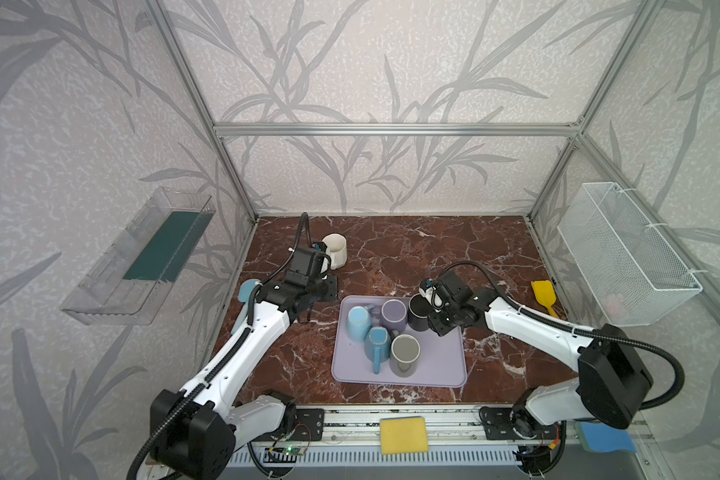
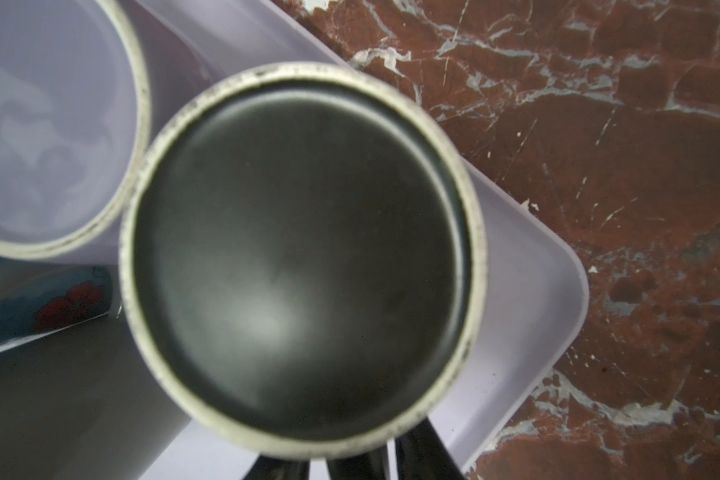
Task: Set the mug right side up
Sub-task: 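Lower the right gripper onto the upside-down black mug and close on it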
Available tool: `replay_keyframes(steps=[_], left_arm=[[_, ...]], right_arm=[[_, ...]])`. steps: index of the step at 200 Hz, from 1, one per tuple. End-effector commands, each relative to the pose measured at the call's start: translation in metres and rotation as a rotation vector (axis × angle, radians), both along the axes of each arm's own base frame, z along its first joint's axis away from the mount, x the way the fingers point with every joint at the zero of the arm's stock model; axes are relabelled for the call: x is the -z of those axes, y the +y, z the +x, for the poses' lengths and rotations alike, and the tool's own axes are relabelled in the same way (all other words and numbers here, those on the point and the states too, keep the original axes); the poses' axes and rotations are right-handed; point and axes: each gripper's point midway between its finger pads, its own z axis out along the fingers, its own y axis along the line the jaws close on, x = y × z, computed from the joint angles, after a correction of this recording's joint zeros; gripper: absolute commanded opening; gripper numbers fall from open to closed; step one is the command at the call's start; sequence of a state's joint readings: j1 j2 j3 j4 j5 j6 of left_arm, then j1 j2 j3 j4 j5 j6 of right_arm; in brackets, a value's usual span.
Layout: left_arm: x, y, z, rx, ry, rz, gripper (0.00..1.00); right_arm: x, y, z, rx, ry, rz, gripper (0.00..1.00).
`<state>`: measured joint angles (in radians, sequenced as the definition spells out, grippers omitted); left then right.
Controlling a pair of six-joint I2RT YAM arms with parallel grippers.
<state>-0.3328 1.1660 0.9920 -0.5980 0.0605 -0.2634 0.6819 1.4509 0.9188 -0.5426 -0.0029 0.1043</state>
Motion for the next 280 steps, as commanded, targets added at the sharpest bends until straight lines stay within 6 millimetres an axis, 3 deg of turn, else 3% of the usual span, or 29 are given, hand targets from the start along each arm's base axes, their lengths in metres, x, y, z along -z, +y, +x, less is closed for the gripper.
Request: replay_keyframes(steps=[1, 100, 163, 280], left_arm=[[-0.006, 0.002, -0.006, 0.005, -0.012, 0.009, 0.4], [-0.006, 0.001, -0.005, 0.006, -0.012, 0.007, 0.4], [-0.005, 0.0, -0.005, 0.01, -0.01, 0.003, 0.4], [-0.01, -0.005, -0.006, 0.027, -0.016, -0.028, 0.38]], right_arm=[[-0.002, 0.0, 0.001, -0.004, 0.001, -0.031, 0.34], [0.0, -0.001, 0.003, 0.0, 0.005, -0.057, 0.25], [-0.002, -0.003, 0.005, 0.001, -0.008, -0.063, 0.15], [-0.061, 0.0, 0.015, 0.021, -0.203, 0.079, 0.1]])
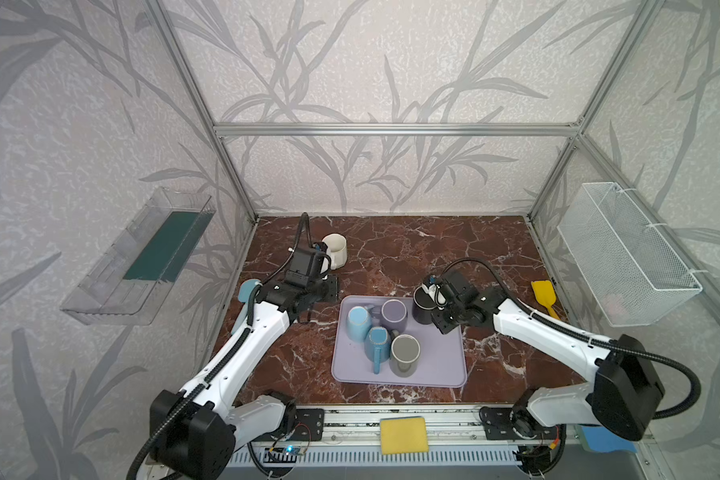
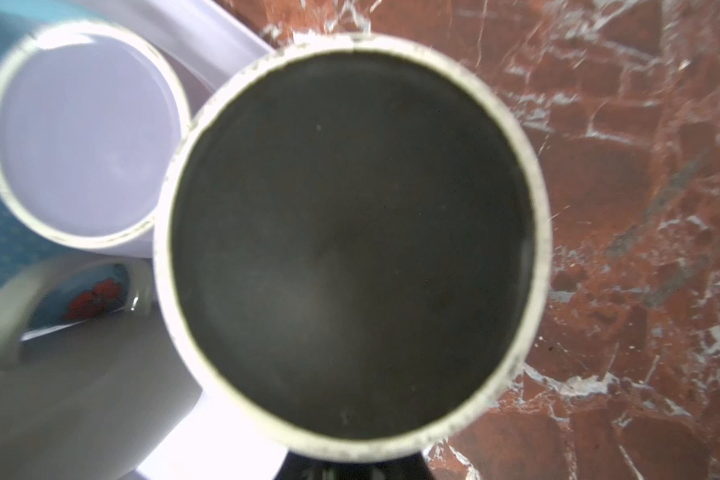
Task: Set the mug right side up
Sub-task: 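Lower the right gripper onto the upside-down black mug and close on it, then lift the black mug off the tray and bring it toward the left gripper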
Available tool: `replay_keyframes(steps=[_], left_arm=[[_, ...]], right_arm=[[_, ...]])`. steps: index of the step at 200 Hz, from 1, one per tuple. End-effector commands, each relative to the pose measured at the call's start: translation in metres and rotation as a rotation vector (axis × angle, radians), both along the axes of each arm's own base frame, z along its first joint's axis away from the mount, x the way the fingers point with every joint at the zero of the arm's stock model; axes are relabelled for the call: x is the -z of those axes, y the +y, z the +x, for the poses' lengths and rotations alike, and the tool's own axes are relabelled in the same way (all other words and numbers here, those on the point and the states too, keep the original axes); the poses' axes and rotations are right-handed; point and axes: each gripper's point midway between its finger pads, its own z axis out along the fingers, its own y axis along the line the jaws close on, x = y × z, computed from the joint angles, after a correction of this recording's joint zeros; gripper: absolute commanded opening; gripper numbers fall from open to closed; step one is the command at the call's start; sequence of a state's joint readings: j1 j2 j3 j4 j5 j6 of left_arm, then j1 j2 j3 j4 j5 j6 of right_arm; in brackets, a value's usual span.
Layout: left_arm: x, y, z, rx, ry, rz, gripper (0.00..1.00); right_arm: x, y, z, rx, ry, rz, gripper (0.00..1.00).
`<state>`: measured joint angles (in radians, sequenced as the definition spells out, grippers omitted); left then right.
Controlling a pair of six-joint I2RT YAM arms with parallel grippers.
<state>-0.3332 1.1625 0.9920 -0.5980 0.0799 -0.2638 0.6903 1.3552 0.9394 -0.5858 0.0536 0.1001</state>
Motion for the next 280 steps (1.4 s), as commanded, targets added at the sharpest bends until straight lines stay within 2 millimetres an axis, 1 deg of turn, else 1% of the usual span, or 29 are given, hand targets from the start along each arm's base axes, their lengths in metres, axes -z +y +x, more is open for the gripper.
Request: replay_keyframes(steps=[1, 33, 74, 110, 141, 164, 192, 227, 280], left_arm=[[-0.009, -0.003, -0.005, 0.015, -0.018, -0.013, 0.38], [-0.012, -0.002, -0.003, -0.001, -0.028, -0.025, 0.38], [-0.013, -0.007, -0.003, 0.003, -0.034, -0.06, 0.38], [-0.018, -0.014, -0.004, 0.02, -0.049, -0.109, 0.39], [-0.023, -0.022, -0.004, 0.038, -0.057, -0.16, 0.39], [-0.027, -0.032, -0.004, 0.065, -0.064, -0.216, 0.39], [-0.033, -0.042, -0.004, 0.086, -0.084, -0.277, 0.39], [-0.046, -0.062, -0.006, 0.143, -0.118, -0.409, 0.39], [-0.068, -0.086, -0.006, 0.214, -0.161, -0.577, 0.41]], right_arm=[[-0.029, 0.007, 0.012, 0.006, -0.115, 0.074, 0.1], [-0.04, 0.009, 0.014, 0.011, -0.137, 0.13, 0.09], [-0.055, 0.009, 0.017, 0.028, -0.167, 0.224, 0.08], [-0.073, 0.01, 0.02, 0.038, -0.189, 0.371, 0.08], [-0.092, 0.011, 0.025, 0.039, -0.207, 0.494, 0.07], [-0.107, 0.013, 0.029, 0.034, -0.214, 0.579, 0.07], [-0.125, 0.022, 0.032, 0.015, -0.213, 0.684, 0.07], [-0.148, 0.035, 0.039, -0.011, -0.222, 0.803, 0.06], [-0.186, 0.053, 0.051, -0.054, -0.238, 0.979, 0.06]])
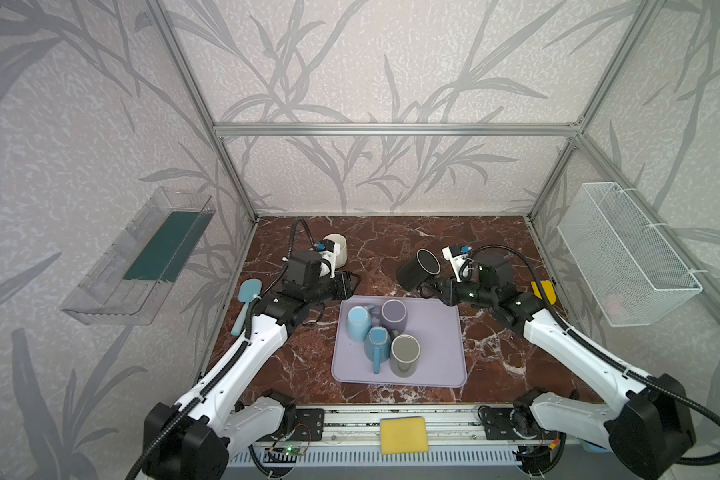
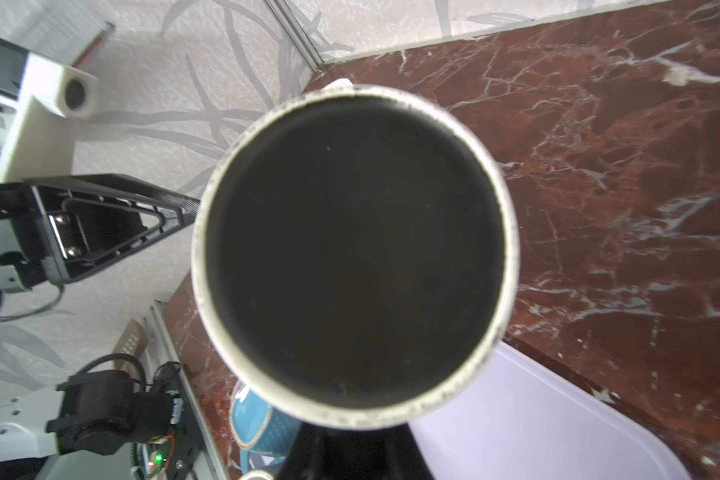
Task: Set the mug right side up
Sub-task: 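Lift the black mug off the tray and bring it toward the left gripper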
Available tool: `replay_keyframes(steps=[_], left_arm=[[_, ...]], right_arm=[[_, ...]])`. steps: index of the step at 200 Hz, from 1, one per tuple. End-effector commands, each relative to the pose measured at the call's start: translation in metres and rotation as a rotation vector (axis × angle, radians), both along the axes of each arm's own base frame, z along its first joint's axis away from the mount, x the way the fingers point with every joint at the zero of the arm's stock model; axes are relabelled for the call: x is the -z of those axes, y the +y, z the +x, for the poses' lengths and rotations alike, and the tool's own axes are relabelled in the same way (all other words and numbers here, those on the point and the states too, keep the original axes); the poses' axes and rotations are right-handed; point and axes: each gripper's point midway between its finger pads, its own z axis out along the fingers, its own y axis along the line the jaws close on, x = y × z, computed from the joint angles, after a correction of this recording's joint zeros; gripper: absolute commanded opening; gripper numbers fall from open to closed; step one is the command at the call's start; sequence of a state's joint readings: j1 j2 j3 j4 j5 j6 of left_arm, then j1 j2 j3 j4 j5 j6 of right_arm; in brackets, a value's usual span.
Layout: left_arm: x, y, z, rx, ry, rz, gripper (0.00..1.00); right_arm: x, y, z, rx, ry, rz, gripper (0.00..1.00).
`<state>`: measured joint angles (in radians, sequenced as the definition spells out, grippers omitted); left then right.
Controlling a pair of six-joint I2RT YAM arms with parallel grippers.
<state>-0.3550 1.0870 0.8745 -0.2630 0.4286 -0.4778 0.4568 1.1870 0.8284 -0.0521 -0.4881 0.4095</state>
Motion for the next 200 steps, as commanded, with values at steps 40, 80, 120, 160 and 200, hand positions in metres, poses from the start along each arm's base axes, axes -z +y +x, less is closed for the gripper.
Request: replay_keyframes(steps=[40, 80, 120, 160, 200], left_arm=[[-0.041, -0.035, -0.005, 0.118, -0.087, -0.244, 0.42], [-0.05, -0.048, -0.01, 0.168, -0.108, -0.341, 0.43], [-0.062, -0.06, -0.014, 0.227, -0.144, -0.428, 0.44], [-0.074, -0.069, -0.013, 0.257, -0.165, -0.509, 0.45], [-0.085, -0.08, -0.008, 0.296, -0.169, -0.578, 0.45]], right_arm=[[-0.098, 0.027, 0.017, -0.08, -0.198, 0.283, 0.05], [-0.114, 0.032, 0.021, -0.093, -0.212, 0.361, 0.05], [-0.128, 0.04, 0.024, -0.123, -0.204, 0.443, 0.04], [-0.142, 0.044, 0.022, -0.161, -0.224, 0.495, 0.04], [-0.154, 0.048, 0.019, -0.191, -0.243, 0.522, 0.04]])
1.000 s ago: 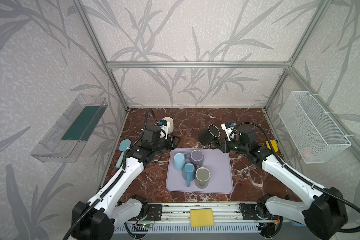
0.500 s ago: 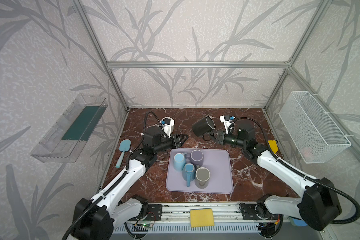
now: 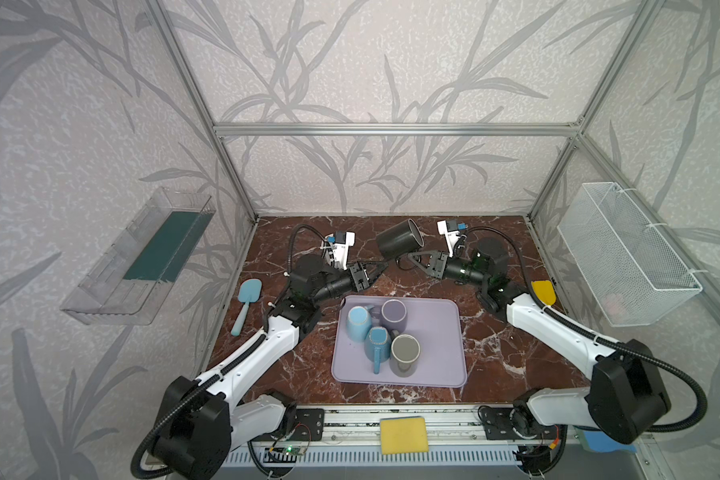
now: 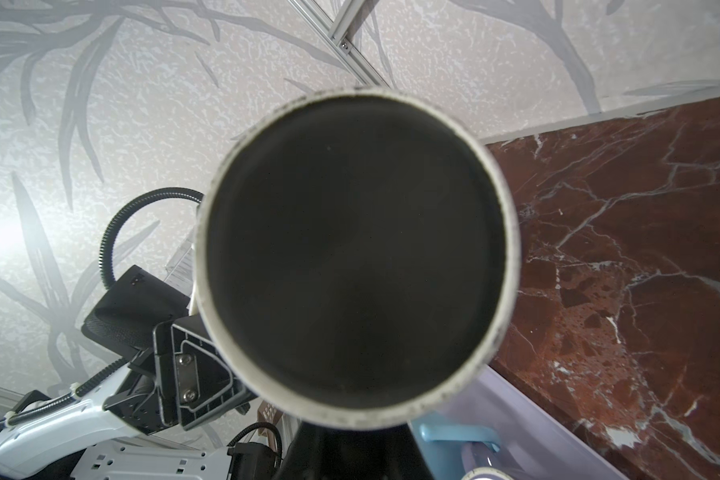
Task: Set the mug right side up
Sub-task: 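Lift the black mug off the tray and bring it toward the left gripper, then grasp the black mug with the left gripper from the right gripper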
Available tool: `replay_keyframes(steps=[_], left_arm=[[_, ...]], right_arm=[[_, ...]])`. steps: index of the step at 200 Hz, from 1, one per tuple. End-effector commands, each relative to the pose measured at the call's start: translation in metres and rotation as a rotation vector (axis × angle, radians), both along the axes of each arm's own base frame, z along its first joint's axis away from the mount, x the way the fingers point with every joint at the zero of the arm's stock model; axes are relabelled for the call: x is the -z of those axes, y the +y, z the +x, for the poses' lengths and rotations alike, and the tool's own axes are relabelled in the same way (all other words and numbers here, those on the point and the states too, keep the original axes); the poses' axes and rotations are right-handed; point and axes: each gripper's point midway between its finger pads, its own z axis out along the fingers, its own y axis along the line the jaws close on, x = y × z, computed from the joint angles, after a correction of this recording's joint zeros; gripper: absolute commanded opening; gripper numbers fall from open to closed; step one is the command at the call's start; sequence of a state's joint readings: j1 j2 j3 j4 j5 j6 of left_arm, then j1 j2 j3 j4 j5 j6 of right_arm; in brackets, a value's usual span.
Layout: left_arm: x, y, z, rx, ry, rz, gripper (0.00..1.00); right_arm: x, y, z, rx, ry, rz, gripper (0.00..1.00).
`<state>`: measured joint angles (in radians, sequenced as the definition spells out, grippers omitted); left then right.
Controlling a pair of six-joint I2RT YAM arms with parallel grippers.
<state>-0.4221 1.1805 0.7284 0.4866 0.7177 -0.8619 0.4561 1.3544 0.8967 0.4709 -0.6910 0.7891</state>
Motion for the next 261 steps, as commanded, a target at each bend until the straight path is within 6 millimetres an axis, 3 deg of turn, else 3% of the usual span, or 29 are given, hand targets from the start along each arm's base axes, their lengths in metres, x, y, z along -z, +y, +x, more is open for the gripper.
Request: replay_keyframes(steps=[1, 104, 134, 261], left_arm=[[-0.02, -0.009, -0.002, 0.054, -0.034, -0.082, 0.45], [-0.046, -0.02, 0.001, 0.119, -0.08, -0.21, 0.45], [-0.046, -0.022, 0.004, 0.128, -0.07, -0.23, 0.45], [-0.067, -0.02, 0.002, 0.155, -0.129, -0.341, 0.38]], right_arm=[[-0.074, 0.002, -0.009, -0.044, -0.221, 0.122, 0.04], [-0.093, 0.017, -0.014, -0.122, -0.258, 0.202, 0.02], [-0.096, 0.021, -0.017, -0.135, -0.264, 0.212, 0.02], [-0.086, 0.03, -0.024, -0.166, -0.229, 0.236, 0.0]])
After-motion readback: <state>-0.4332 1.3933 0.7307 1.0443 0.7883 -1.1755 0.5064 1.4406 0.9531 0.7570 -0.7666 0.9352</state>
